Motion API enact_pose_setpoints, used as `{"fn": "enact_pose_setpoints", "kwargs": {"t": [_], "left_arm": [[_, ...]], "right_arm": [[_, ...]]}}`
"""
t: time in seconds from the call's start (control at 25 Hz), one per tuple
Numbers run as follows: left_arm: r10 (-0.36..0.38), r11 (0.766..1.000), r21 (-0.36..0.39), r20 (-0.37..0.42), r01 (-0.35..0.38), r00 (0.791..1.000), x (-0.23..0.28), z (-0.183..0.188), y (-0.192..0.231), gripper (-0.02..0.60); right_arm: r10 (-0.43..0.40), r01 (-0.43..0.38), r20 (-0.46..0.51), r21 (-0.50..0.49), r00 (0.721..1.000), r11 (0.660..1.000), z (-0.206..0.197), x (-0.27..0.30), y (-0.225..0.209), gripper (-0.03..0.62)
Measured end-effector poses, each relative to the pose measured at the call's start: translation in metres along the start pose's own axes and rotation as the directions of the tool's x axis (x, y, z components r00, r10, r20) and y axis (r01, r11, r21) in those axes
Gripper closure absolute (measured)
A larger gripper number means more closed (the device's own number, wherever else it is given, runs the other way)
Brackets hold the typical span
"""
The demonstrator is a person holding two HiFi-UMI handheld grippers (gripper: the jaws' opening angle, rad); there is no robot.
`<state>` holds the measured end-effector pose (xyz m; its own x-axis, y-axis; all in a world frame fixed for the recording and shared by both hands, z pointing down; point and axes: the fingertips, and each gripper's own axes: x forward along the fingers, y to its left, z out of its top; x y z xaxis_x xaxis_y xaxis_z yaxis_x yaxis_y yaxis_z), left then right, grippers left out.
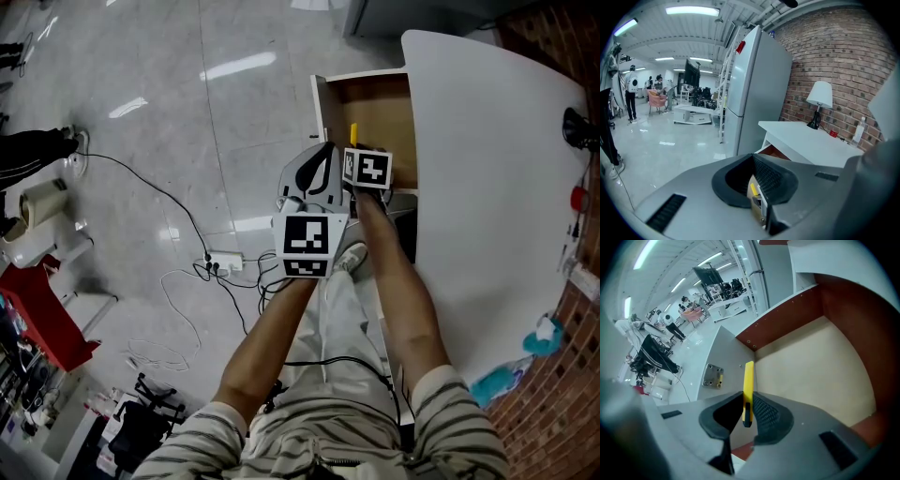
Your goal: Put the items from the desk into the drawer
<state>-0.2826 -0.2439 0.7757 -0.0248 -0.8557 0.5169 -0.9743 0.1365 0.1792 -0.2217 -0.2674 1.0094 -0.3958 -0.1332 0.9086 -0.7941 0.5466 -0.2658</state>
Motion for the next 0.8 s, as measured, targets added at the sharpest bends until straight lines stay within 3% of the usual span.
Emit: {"fn": "enact_pose_setpoints", "kwargs": {"t": [0.4, 0.8], "left_arm": [[-0.010, 1.000, 0.001, -0.005, 0.010, 1.000, -0.003, -0.003, -0.004, 0.574], [-0.016, 1.000, -0.009, -0.007, 0.016, 1.000, -0.001, -0.005, -0.002, 0.574]], "right_arm": [[0.036, -0.036, 0.014, 0.022, 0.999, 0.999, 0.001, 0.006, 0.008, 0.526], [0.011, -0.010, -0.056, 0.021, 0.998, 1.000, -0.006, 0.018, -0.004, 0.526]]}}
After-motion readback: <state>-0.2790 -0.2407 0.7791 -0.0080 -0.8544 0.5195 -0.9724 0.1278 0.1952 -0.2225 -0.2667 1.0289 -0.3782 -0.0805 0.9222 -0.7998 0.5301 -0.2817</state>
